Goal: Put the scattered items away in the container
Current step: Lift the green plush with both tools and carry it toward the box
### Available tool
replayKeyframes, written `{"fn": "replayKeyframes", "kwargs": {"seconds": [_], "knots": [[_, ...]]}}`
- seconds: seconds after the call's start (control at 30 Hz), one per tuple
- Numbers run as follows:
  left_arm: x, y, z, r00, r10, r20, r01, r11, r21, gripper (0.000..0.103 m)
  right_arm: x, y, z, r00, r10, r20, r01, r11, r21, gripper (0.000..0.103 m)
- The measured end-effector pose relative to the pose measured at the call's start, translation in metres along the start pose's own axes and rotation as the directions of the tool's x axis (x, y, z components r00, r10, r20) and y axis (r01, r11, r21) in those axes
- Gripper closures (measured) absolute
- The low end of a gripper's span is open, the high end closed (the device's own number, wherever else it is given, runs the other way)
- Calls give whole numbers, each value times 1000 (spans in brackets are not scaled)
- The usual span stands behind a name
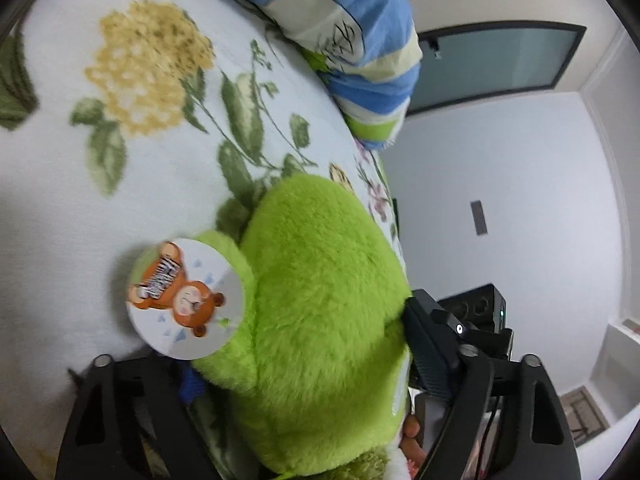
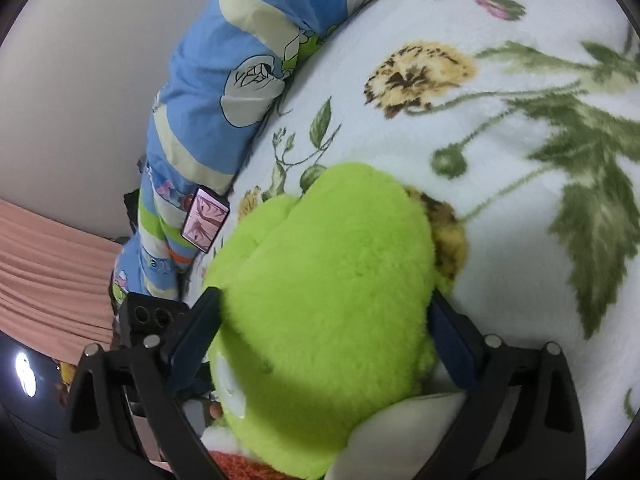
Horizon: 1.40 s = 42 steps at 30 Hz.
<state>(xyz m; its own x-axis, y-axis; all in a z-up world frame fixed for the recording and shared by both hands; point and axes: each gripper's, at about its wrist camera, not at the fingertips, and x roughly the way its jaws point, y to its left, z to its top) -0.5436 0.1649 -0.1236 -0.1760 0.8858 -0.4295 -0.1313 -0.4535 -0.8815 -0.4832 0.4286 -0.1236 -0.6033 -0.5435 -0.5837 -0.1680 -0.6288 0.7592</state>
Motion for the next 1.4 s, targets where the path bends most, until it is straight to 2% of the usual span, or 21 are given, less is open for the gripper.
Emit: {"fn": "replayKeyframes", "kwargs": {"seconds": [0.07,0.13,0.2,0.33,0.47,0.67,0.8,0.87,1.0,1.07,1.2,1.4], "knots": [[0,-5,-1,999,-32,-8,32,999,22,24,-3,9,-5,1000,7,23,-6,999,-40,7],[-3,-12,-2,998,-64,-1,64,997,47,24,-14,22,-14,995,59,79,-49,992,-118,12],[-11,-21,-4,998,-59,24,57,995,87,24,-24,32,-21,988,96,122,-74,982,-175,16],[-32,-45,-9,994,-39,97,20,982,190,24,-33,39,-26,976,156,150,-120,967,-225,29],[-46,-62,-14,990,-32,139,-2,971,239,24,-44,49,-30,966,196,169,-147,953,-265,30],[-62,-79,-16,979,-41,201,-20,957,291,24,-56,66,-36,959,244,147,-195,938,-287,31],[-76,-91,-21,973,-68,222,-5,949,314,24,-73,79,-44,944,266,195,-202,934,-294,33],[-87,-102,-25,968,-86,237,4,945,327,24,-90,86,-51,927,291,237,-217,931,-293,33],[-112,-135,-41,950,-70,303,-58,918,393,24,-106,112,-61,921,287,264,-196,926,-324,34],[-124,-144,-47,943,-58,327,-79,916,392,24,-109,126,-70,919,282,274,-180,921,-345,34],[-146,-149,-51,934,-85,348,-59,922,383,24,-119,146,-87,916,265,300,-147,919,-365,34],[-196,-172,-51,906,-105,409,-60,927,369,24,-128,188,-103,916,278,291,-154,910,-384,35]]}}
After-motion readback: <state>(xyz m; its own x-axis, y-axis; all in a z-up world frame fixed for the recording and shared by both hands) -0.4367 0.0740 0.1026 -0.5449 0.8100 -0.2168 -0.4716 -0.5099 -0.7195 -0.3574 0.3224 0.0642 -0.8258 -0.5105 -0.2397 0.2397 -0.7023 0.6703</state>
